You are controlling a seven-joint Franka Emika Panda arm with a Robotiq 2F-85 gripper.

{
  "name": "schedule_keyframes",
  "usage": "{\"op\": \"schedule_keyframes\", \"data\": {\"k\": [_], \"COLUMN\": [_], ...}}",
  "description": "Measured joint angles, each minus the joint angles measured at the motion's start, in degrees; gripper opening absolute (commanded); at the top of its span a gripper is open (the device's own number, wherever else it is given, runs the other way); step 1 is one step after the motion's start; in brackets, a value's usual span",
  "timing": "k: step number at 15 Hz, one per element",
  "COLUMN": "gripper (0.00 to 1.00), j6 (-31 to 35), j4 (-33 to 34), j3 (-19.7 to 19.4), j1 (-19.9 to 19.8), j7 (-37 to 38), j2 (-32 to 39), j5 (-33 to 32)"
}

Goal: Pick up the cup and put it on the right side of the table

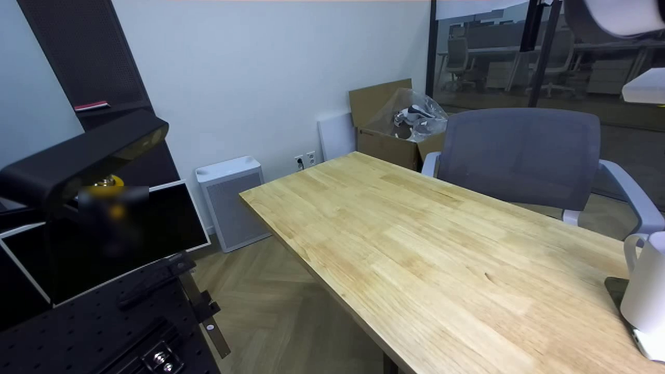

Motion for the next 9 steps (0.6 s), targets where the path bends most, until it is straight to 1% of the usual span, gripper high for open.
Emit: {"op": "schedule_keyframes", "data": {"k": [4, 9], "gripper": [1.0, 1.0], "j6": [-0.7, -0.6], "j4": [0.01, -0.03], "j3": [-0.05, 0.12], "j1": [0.9, 0.72], "j7": [0.08, -0.05], "j2": [-1.46, -1.12], "j5": [-1.92, -2.05]}}
